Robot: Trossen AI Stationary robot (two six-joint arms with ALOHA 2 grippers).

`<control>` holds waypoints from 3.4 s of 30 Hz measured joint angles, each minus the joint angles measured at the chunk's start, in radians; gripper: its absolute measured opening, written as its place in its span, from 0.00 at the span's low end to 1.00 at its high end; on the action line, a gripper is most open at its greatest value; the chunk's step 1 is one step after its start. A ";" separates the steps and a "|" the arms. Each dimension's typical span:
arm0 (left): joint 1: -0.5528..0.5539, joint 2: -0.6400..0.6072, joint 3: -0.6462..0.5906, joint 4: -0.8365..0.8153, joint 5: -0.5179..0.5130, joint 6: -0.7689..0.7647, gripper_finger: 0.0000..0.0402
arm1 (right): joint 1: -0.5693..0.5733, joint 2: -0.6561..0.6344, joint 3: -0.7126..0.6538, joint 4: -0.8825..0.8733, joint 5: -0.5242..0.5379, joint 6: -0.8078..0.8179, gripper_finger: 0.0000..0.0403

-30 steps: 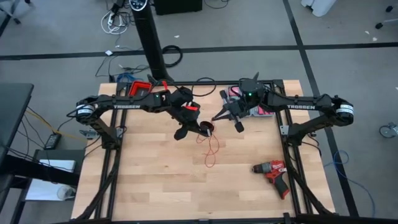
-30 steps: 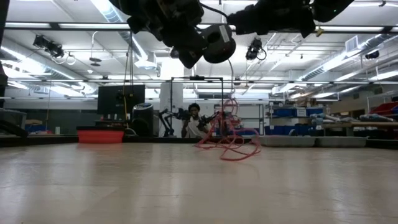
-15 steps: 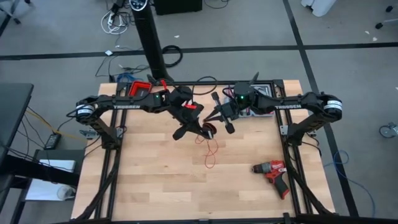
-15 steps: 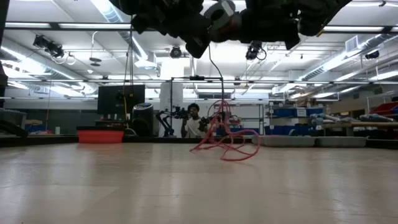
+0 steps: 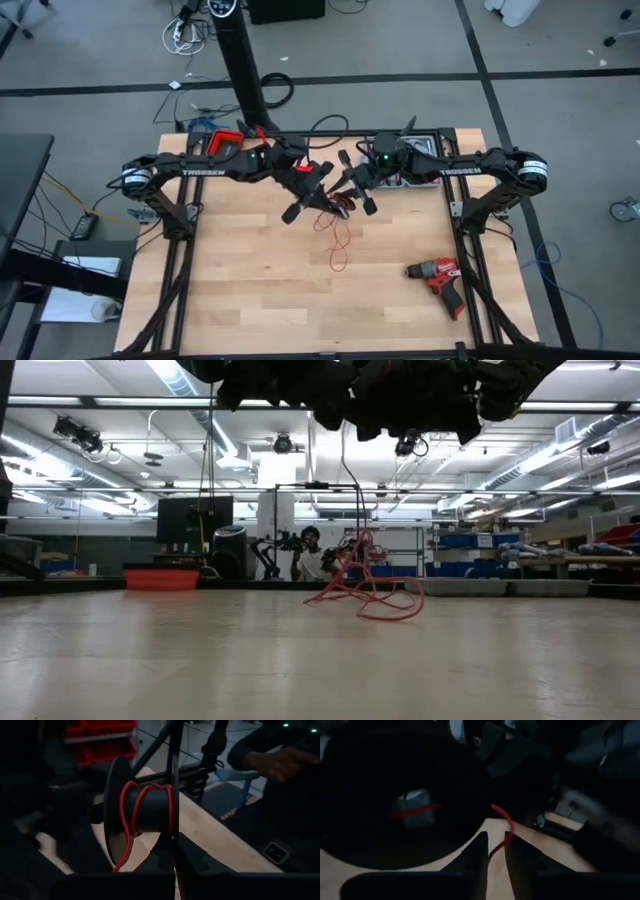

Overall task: Coil cords
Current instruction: Coil the red wire onto the black spool

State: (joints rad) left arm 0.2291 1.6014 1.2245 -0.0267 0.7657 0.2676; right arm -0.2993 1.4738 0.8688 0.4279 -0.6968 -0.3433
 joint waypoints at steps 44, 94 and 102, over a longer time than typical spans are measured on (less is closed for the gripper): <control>-0.008 -0.056 0.000 0.172 -0.253 0.172 0.00 | 0.018 0.110 -0.212 0.400 0.120 0.211 0.03; 0.000 -0.116 0.001 -0.308 -0.589 -0.038 0.00 | 0.077 -0.511 -0.229 -0.302 0.307 -0.020 0.00; -0.002 -0.116 0.001 -0.314 -0.470 -0.045 0.00 | 0.076 -0.466 -0.229 -0.068 0.276 -0.061 0.00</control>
State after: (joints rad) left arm 0.2266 1.4849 1.2259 -0.3402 0.2959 0.2230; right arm -0.2234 1.0083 0.6395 0.3600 -0.4211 -0.4046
